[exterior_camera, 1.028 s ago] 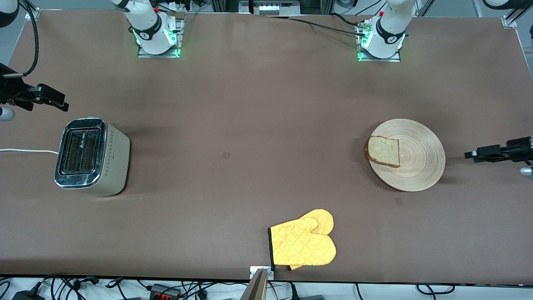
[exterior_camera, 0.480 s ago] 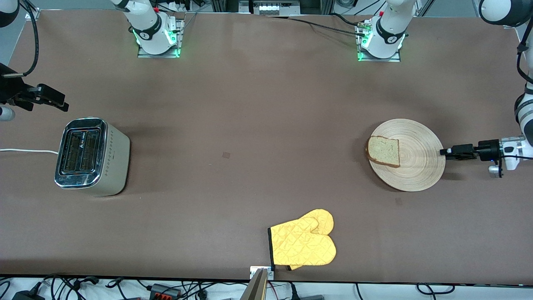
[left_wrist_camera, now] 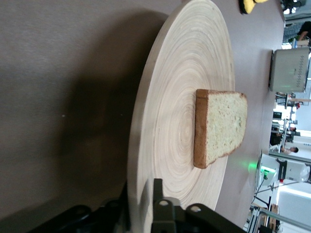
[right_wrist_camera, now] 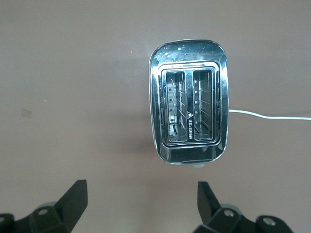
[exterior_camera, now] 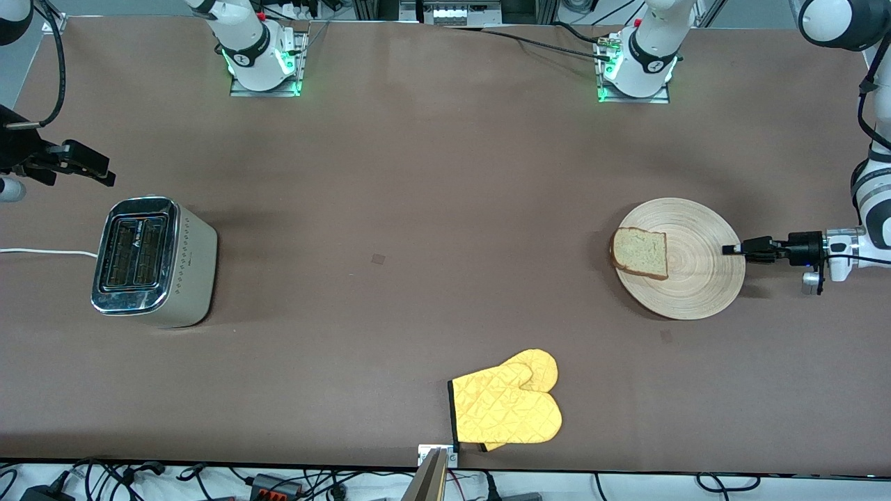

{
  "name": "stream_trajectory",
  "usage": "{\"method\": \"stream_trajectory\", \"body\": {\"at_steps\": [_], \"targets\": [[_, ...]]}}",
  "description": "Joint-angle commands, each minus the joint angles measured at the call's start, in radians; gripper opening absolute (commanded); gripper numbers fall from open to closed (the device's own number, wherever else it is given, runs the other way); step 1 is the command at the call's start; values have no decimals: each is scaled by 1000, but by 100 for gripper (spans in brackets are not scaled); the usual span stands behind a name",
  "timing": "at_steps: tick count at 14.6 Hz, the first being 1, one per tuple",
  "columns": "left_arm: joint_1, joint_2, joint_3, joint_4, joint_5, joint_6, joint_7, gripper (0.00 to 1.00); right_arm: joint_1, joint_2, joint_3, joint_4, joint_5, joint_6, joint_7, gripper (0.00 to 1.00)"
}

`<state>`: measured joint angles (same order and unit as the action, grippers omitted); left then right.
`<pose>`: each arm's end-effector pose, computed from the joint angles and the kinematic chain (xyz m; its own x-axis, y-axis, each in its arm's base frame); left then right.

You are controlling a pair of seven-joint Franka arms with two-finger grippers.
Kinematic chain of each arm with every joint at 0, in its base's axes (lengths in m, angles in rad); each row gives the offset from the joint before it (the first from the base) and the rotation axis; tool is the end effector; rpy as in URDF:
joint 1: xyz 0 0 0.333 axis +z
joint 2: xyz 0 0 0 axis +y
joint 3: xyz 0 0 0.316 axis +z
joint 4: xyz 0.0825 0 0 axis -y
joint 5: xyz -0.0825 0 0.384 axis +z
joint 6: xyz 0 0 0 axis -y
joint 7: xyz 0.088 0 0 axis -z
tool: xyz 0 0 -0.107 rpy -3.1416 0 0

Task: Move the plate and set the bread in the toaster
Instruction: 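Lower the left gripper and grasp the wooden plate rim, then slide the wooden plate with the left gripper toward the table middle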

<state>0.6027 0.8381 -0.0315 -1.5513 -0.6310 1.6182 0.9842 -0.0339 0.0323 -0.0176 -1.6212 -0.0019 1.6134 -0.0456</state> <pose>0.5503 0.2838 0.1361 0.9899 -0.1367 -0.0380 -0.0474 -0.5711 0.8195 0.5651 -0.0292 0.5862 0.9992 -0.0058 -0.0402 -0.0058 -1.0000 0.0006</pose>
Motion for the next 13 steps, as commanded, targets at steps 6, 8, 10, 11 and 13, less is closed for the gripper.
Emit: {"method": "stream_trajectory", "body": {"at_steps": [6, 8, 10, 11, 13], "targets": [[-14, -51, -65, 36, -23, -170, -198, 1, -1, -23, 4, -23, 0, 20, -17, 100], [-26, -74, -148, 28, -24, -160, -341, 1, -1, -20, 4, -23, 0, 22, -17, 100], [-55, -94, -229, 2, -27, -91, -450, 1, -1, -22, 4, -23, 0, 22, -17, 100], [-73, -118, -264, -47, -29, -19, -473, 1, -1, -22, 4, -23, 0, 22, -17, 100], [-80, -160, -370, -178, -65, 171, -478, 1, -1, -19, 4, -23, 0, 22, -17, 100]]}}
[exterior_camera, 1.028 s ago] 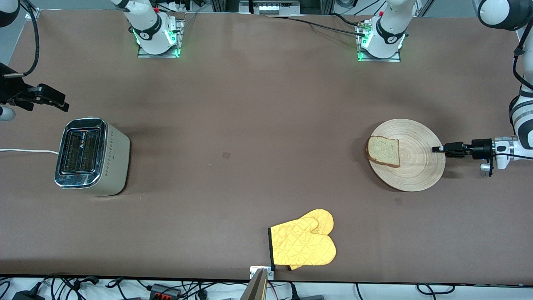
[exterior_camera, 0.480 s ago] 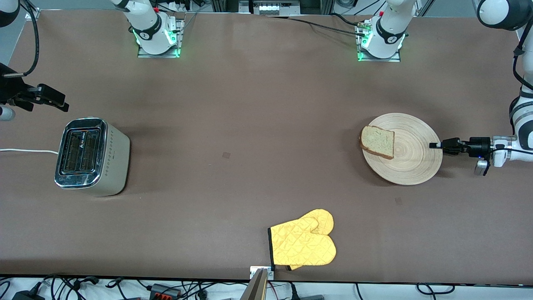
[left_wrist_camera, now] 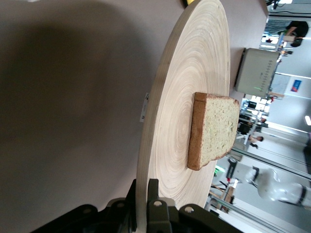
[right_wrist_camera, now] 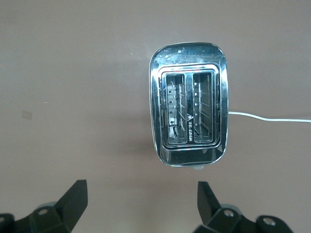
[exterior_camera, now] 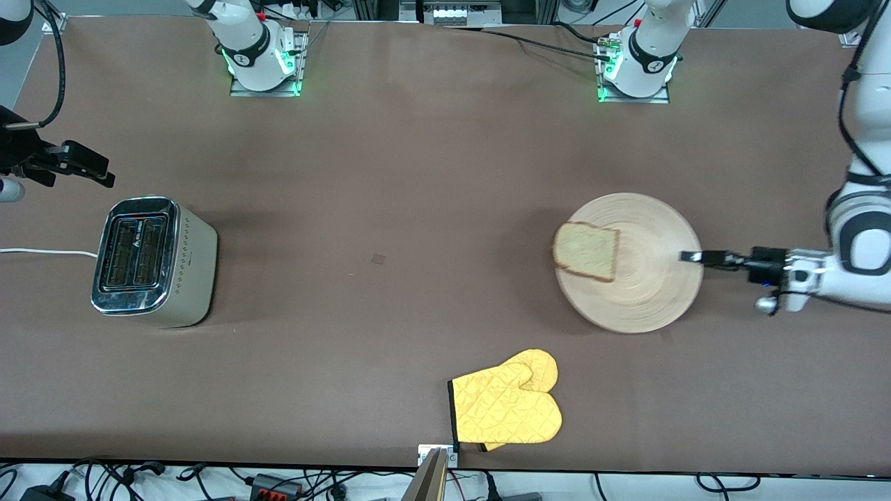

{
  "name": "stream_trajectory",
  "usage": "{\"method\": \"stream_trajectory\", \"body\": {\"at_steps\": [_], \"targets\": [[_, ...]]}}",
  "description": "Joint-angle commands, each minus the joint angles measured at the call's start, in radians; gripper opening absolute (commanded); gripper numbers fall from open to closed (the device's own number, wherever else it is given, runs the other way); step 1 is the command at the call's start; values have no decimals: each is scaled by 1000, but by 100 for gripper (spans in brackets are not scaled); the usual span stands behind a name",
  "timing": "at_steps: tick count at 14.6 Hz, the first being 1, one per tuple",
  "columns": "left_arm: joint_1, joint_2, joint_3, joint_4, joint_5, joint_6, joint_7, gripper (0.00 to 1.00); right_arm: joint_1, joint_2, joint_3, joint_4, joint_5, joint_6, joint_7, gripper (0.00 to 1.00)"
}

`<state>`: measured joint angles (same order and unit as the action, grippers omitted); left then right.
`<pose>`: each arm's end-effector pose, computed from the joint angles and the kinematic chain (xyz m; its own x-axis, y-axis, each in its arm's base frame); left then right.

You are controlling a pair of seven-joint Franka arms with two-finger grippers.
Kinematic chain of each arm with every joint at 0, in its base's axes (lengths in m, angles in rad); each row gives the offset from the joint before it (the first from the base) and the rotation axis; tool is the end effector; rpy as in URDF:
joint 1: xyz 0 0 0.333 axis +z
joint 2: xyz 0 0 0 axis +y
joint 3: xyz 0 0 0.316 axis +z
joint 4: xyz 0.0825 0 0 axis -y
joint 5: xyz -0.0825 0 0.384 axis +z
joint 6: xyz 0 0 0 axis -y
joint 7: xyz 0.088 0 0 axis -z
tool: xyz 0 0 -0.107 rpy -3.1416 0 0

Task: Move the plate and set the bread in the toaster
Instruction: 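Slide the wooden plate with the left gripper toward the table middle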

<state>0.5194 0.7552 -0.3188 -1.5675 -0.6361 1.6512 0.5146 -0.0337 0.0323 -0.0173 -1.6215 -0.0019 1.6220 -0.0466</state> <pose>0.6319 0.0934 0.2124 0.9609 -0.1511 -0.2320 0.1136 -0.5490 0.8281 0.5660 -0.0289 0.5868 0.9995 -0.0043 -0.0319 -0.0043 -1.0000 0.0010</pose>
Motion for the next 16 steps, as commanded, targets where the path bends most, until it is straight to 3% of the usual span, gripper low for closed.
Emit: {"method": "stream_trajectory", "body": {"at_steps": [1, 7, 9, 12, 16], "targets": [[4, -94, -130, -225, -133, 222, -11, 1, -2, -18, 3, -23, 0, 13, -16, 100], [-18, -77, -365, -409, -243, 621, -4, 1, -2, -17, 5, -23, 0, 13, -16, 100], [-30, -56, -404, -454, -263, 711, 24, 1, -2, -17, 5, -23, 0, 13, -16, 100], [-90, -20, -407, -467, -289, 806, 64, 1, -2, -17, 5, -23, 0, 13, -16, 100], [-183, 4, -405, -471, -485, 872, 203, 1, 0, -15, 5, -24, 0, 13, -16, 100]]}}
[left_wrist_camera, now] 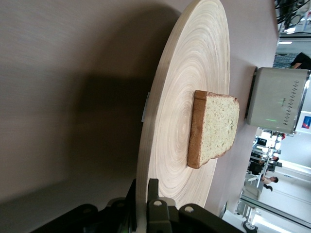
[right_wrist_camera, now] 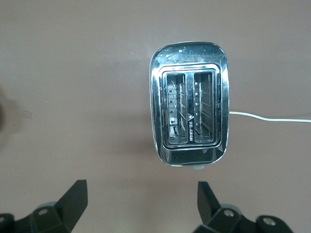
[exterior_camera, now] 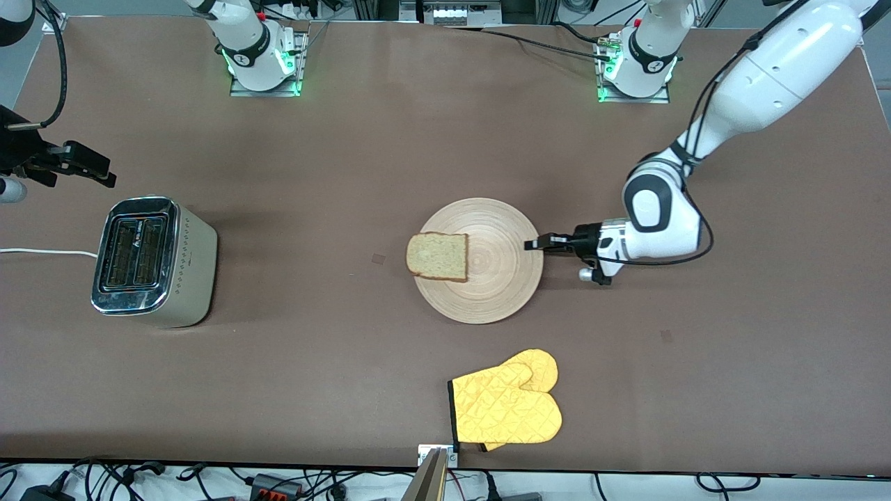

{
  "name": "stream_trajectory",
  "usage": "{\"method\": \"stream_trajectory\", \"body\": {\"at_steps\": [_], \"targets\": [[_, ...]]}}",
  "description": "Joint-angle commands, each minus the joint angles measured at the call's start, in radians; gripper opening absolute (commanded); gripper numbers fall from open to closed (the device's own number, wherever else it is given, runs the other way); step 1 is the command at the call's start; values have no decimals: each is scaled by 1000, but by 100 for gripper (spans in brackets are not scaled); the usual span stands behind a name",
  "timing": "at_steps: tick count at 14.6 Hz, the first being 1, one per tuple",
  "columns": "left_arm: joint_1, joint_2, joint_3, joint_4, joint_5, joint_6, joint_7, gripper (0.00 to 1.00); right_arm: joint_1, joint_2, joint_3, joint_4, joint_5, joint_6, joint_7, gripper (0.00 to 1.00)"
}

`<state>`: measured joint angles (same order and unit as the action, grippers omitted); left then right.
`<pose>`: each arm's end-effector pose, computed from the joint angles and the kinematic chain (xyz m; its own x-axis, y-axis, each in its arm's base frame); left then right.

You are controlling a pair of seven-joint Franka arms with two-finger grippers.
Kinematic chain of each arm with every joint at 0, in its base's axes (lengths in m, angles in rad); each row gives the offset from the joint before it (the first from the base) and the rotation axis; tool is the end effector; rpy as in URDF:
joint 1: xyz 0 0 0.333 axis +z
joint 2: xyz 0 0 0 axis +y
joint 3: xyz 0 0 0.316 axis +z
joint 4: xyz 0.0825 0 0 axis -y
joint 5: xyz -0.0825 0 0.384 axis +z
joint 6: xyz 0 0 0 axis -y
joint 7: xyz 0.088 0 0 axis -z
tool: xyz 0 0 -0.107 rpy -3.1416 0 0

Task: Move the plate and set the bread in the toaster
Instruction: 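Slide the wooden plate with the left gripper toward the table middle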

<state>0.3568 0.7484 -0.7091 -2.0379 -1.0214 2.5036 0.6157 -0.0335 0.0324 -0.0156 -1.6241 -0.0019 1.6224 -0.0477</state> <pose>0.5415 -0.2017 0.1424 0.9891 0.0144 -0.1467 0.1307 -0.5456 0.8278 0.5660 -0.0279 0.5856 0.9994 -0.0013 -0.0342 -0.0013 -1.0000 0.0008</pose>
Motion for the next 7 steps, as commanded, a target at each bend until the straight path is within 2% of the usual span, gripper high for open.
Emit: {"method": "stream_trajectory", "body": {"at_steps": [1, 2, 3, 4, 5, 7], "targets": [[-21, 19, -15, -2, -130, 20, 157, 1, 1, -15, 3, -22, 0, 13, -15, 100], [-21, 19, -15, -2, -135, 20, 166, 6, 1, -15, 3, -22, 0, 14, -15, 100], [-19, 19, -13, -2, -137, 20, 156, 34, 1, -15, 3, -22, 0, 14, -14, 100], [-13, 16, -10, -2, -135, 20, 154, 86, 3, -15, 3, -22, 0, 14, -14, 100], [-3, 6, -10, -4, -135, 15, 156, 100, 6, -15, 3, -23, 0, 14, -14, 100], [36, -30, -7, -10, -129, 3, 159, 100, 6, -15, 3, -31, 0, 19, -12, 100]]}}
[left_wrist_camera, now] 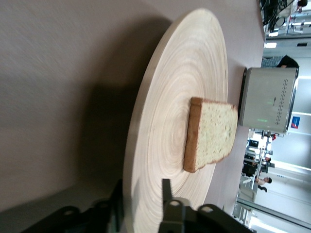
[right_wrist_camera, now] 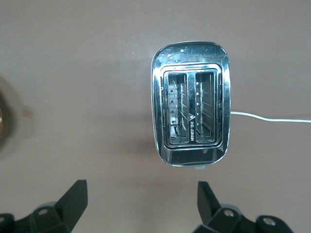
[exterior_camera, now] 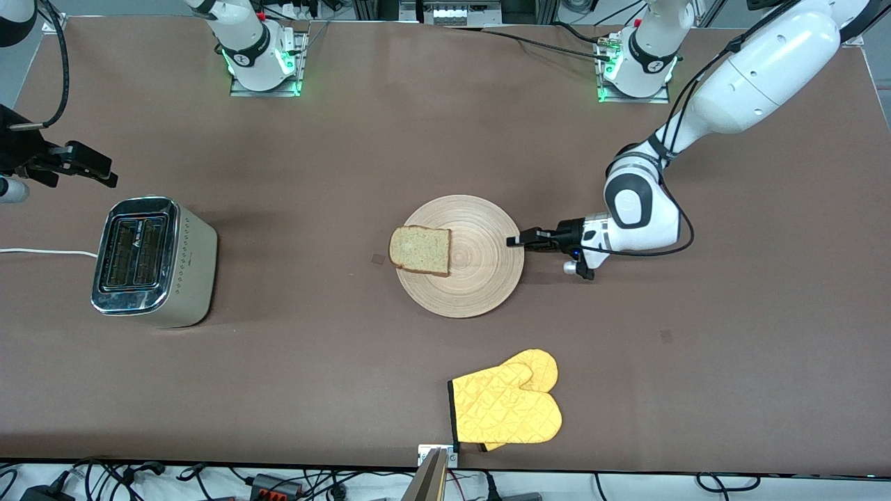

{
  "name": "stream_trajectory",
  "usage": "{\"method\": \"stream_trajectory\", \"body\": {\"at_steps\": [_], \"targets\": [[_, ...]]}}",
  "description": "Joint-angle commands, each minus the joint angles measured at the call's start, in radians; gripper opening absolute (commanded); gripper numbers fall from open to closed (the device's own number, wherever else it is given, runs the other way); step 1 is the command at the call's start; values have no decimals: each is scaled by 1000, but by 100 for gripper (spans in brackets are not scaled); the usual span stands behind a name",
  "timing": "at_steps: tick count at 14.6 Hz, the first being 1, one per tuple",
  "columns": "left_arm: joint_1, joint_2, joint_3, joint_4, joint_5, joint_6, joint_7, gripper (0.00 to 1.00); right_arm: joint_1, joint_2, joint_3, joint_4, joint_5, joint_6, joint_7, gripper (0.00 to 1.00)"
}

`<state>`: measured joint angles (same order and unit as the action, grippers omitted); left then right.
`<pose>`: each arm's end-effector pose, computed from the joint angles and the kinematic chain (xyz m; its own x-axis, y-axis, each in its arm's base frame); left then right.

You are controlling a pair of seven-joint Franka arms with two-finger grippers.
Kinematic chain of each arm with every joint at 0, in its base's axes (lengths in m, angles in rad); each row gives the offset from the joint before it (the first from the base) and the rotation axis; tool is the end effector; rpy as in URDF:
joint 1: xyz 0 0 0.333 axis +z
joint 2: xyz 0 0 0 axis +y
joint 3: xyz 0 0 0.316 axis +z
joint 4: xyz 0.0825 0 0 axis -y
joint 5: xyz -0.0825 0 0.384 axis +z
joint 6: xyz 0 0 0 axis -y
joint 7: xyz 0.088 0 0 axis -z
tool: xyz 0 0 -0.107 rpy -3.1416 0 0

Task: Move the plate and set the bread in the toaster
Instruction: 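Slide the wooden plate with the left gripper toward the table middle, then release the plate with the left gripper while the right gripper reaches the bread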

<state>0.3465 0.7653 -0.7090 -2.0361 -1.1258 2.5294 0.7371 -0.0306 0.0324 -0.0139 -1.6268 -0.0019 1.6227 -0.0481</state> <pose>0.5385 -0.2050 0.1345 0.9945 0.0343 -0.0994 0.1028 -0.5158 0.8505 0.5659 -0.0253 0.5843 0.9993 0.0037 -0.0366 0.0037 -1.0000 0.0006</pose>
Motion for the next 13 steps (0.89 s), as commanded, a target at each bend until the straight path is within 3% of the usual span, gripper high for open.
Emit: {"method": "stream_trajectory", "body": {"at_steps": [1, 3, 8, 10, 13], "targets": [[60, -73, -4, -12, -17, -40, 39, 100, 3, -13, 3, -28, 0, 22, -12, 100], [62, -113, 54, 8, 77, -125, 39, 100, 18, -9, 2, -34, 2, 14, 2, 100], [72, -109, 227, 248, 447, -492, 24, 100, 96, 53, 3, -33, 45, 22, 94, 100], [68, -113, 232, 345, 620, -569, -61, 100, 148, 87, 3, -33, 95, 31, 94, 100], [39, -118, 215, 551, 982, -780, -307, 100, 260, 161, 3, -35, 122, 141, 96, 100]]}}
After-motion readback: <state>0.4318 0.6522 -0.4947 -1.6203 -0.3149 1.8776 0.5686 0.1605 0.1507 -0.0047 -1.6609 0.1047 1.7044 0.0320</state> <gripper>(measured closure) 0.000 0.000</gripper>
